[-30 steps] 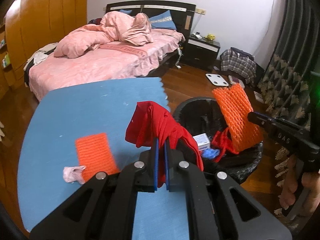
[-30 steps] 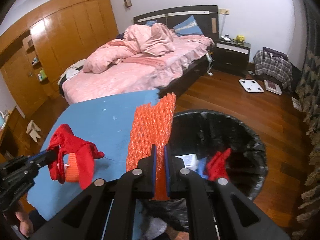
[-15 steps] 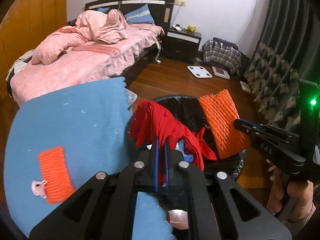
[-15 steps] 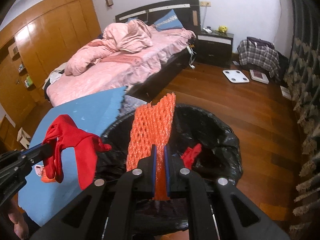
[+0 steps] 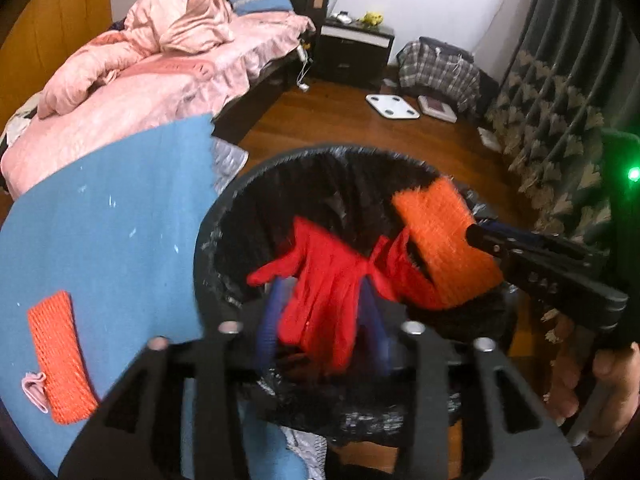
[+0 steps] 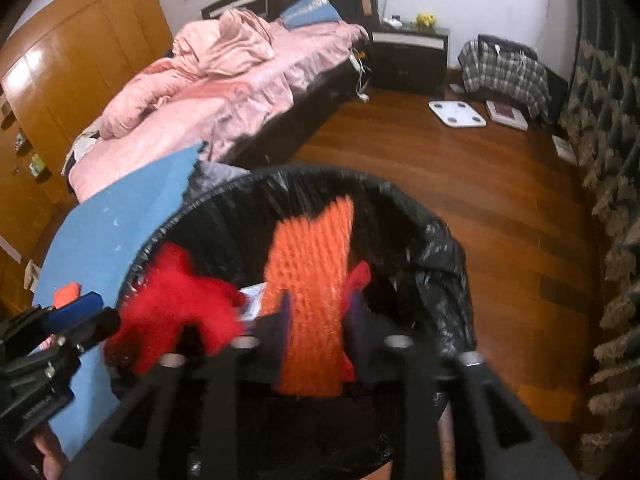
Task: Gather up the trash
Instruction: 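Carry the red glove and orange mesh over the black bin and release both, then move both open tools back to the sock and orange mesh on the table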
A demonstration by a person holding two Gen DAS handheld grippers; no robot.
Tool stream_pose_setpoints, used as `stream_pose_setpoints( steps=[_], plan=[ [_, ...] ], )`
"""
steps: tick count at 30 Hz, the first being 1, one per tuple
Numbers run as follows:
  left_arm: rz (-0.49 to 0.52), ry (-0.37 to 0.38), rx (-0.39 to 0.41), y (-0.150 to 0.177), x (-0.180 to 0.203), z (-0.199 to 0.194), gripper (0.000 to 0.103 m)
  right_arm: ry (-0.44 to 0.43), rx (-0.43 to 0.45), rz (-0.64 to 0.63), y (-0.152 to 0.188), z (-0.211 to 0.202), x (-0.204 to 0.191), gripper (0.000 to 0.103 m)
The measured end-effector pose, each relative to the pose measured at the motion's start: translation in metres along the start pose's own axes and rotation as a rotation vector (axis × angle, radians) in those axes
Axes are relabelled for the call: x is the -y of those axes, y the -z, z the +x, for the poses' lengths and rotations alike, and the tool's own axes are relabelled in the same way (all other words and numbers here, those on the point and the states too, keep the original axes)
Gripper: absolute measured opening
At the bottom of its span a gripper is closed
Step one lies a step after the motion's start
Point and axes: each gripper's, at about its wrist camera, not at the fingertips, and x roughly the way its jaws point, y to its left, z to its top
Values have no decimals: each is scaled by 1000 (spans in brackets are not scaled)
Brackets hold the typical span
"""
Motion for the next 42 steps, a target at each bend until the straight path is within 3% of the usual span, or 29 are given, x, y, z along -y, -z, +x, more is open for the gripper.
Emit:
stream_pose_setpoints(
  steps=[9, 13, 17, 31, 42],
  plan=[
    [-56, -48, -22, 29, -40, -13, 48, -8, -28, 37, 20, 0, 4, 36],
    [-75, -84, -4, 39, -62, -35, 52, -25, -15, 22, 26, -16, -16, 36],
    [-102, -135, 38, 52, -93, -67, 60, -45, 9, -8, 31, -32, -48, 36],
    [-277, -315, 74, 124, -246, -143, 60, -180, -8, -176, 70, -39, -207, 36],
    [-346, -297, 69, 150, -292, -140, 60, -206, -22, -243, 89, -13, -290, 36]
  ],
)
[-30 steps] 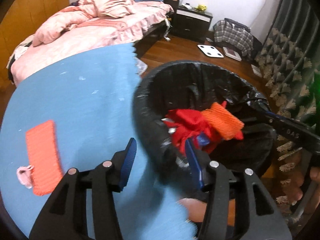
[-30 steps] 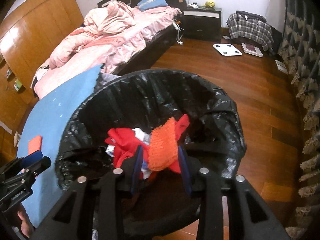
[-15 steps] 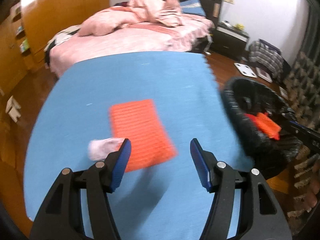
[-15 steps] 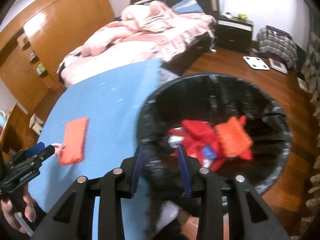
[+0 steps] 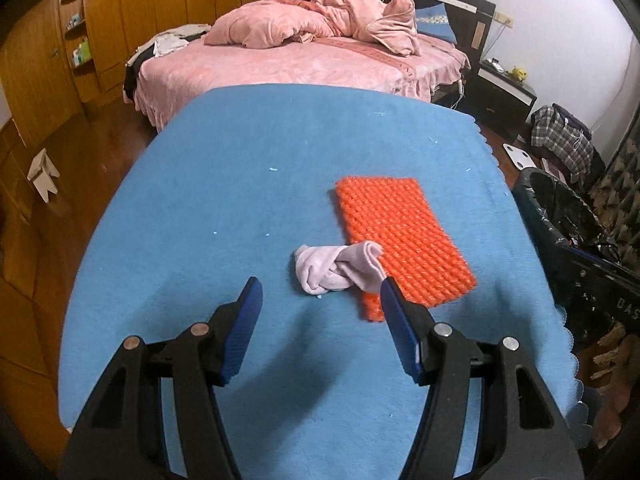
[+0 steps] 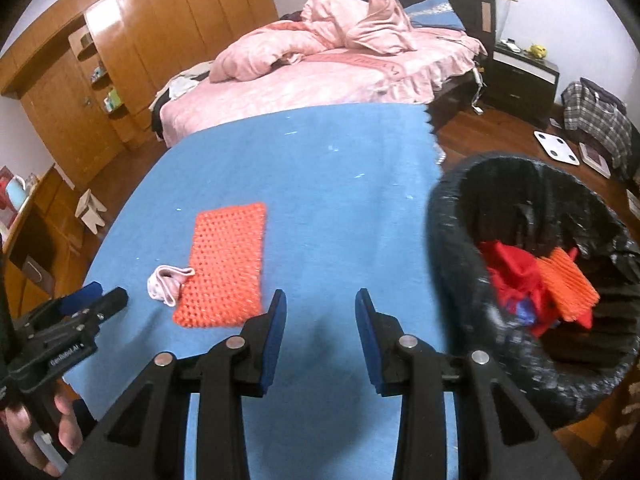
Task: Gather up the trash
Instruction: 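Move both open tools back to the sock and orange mesh on the table, then grasp the white sock with the left tool while the right tool grasps the orange mesh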
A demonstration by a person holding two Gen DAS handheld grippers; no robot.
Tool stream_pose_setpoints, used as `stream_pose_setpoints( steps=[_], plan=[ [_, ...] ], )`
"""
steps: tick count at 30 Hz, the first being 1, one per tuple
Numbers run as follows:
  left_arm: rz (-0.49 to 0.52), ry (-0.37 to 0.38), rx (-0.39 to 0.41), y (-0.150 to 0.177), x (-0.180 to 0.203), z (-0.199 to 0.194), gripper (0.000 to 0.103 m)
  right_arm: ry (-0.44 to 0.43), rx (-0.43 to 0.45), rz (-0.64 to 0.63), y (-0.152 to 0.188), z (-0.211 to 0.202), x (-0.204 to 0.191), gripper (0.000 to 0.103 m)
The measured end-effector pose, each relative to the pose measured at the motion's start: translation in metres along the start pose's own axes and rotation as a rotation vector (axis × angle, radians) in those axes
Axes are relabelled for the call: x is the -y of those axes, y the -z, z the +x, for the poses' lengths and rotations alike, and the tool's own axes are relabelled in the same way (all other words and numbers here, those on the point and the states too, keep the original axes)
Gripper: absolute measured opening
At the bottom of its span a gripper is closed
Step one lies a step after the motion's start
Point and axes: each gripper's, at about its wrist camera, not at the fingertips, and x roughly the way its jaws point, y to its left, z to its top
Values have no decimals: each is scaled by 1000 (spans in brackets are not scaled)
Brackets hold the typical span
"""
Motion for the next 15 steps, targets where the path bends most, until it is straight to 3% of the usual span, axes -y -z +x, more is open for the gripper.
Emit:
stream_pose_setpoints(
  steps=[15],
  plan=[
    [2, 51, -69, 0, 4, 62, 60, 0, -46, 0, 3, 44, -10, 36]
  ],
)
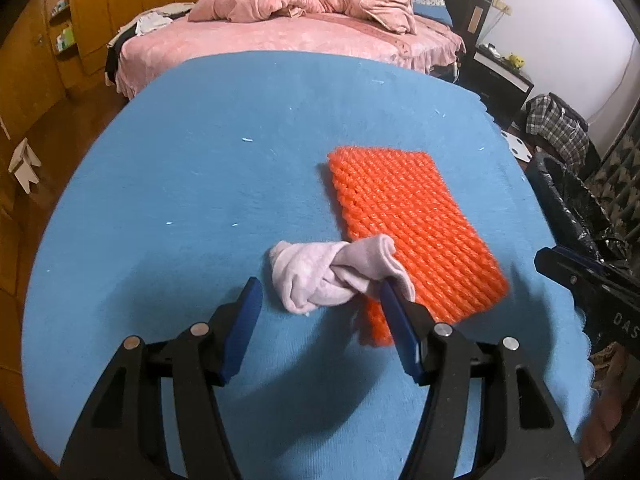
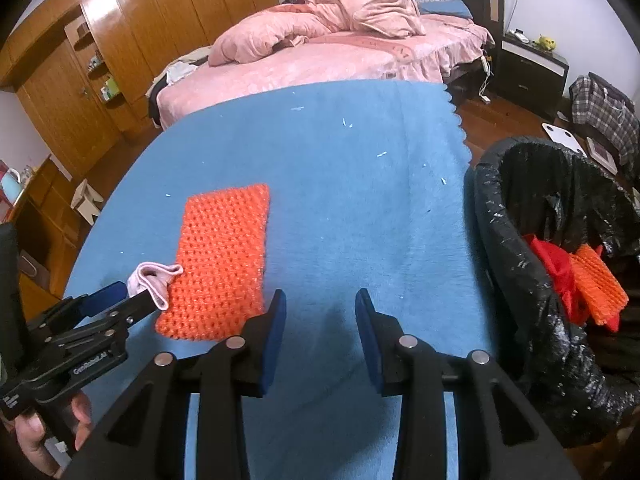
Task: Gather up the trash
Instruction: 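Grasp the white sock with the left tool while the right tool grasps the orange mesh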
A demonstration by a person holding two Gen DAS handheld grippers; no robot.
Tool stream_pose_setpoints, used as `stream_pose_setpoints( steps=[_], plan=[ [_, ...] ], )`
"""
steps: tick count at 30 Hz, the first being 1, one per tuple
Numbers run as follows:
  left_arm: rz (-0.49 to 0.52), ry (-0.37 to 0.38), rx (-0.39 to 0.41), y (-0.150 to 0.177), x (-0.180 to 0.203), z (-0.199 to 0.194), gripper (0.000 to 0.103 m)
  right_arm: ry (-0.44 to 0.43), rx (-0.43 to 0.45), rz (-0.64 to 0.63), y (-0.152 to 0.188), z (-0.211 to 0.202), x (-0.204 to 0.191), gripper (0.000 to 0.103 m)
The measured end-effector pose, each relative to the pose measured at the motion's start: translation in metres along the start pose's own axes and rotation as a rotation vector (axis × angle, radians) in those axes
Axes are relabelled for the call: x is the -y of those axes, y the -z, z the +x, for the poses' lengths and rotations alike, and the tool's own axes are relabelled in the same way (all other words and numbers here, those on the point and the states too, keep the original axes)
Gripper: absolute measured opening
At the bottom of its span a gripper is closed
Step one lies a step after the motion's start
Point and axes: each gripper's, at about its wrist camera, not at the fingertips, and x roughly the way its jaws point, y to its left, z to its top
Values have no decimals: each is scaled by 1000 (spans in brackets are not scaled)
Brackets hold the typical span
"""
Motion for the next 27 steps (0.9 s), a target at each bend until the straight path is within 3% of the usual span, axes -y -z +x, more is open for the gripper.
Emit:
stream_pose_setpoints(
  steps=[3, 6, 10, 16, 27],
  plan=[
    [0, 13, -8, -1, -2, 9, 60, 1, -10, -3, 1, 5, -1, 36],
    [8, 28, -2, -2, -2, 11, 46, 2, -19, -8, 2, 9, -3, 36],
    [0, 49, 17, -2, -6, 4, 39, 0, -26, -19, 1, 11, -6, 36],
    [-15, 37, 63, -5, -14, -17, 37, -14, -24, -42, 0, 13, -23, 36],
    [-55, -35, 79, -15, -61, -17, 37, -45, -19, -72, -5, 27, -54, 36]
  ],
)
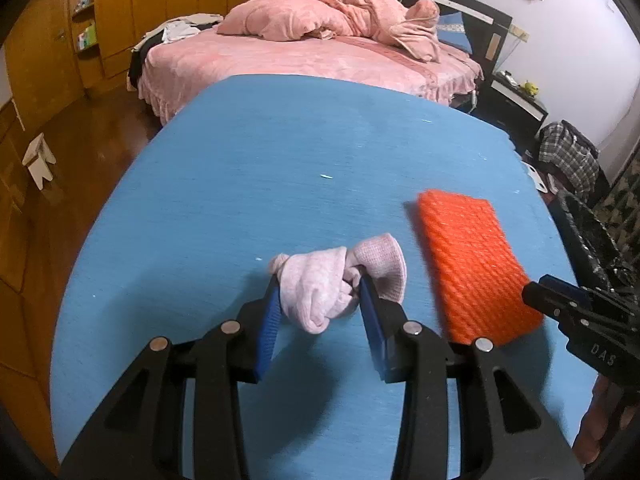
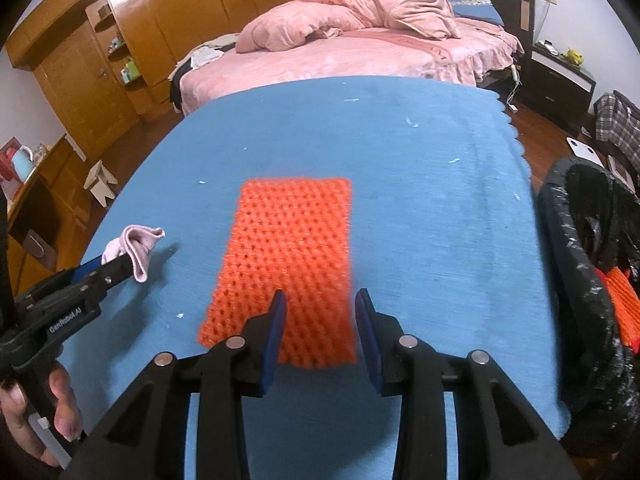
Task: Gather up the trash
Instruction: 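Grasp the white sock with the left tool while the right tool grasps the orange mesh, then lift the orange mesh with the right tool and carry it over the black bin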
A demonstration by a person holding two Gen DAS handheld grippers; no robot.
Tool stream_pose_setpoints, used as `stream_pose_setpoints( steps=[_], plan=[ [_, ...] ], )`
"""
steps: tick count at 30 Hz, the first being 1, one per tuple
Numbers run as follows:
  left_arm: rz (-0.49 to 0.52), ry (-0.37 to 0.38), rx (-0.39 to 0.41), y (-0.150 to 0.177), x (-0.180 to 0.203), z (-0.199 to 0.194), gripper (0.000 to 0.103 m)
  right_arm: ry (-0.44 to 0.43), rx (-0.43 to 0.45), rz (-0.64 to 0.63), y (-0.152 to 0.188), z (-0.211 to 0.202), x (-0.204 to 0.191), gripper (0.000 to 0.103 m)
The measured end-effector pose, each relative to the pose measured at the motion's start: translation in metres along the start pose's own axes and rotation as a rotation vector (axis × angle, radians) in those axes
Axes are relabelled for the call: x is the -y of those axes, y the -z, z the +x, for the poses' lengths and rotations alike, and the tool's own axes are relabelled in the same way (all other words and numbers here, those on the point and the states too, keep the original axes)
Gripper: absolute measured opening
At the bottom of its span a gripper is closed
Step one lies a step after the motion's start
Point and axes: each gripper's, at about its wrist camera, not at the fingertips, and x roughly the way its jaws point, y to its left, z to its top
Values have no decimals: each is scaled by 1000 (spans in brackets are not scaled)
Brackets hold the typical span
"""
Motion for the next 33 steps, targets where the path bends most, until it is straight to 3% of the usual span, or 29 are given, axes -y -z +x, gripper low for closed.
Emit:
stream_pose_setpoints(
  steps=[9, 17, 33],
  plan=[
    [-15, 2, -21, 5, -12, 10, 37, 19, -28, -22, 7, 22, -7, 37],
    [-14, 7, -25, 7, -10, 10, 37, -21, -27, -26, 7, 18, -5, 9],
    [13, 8, 15, 3, 18, -34, 37, -51, 58, 13, -7, -41, 8, 8]
  ],
)
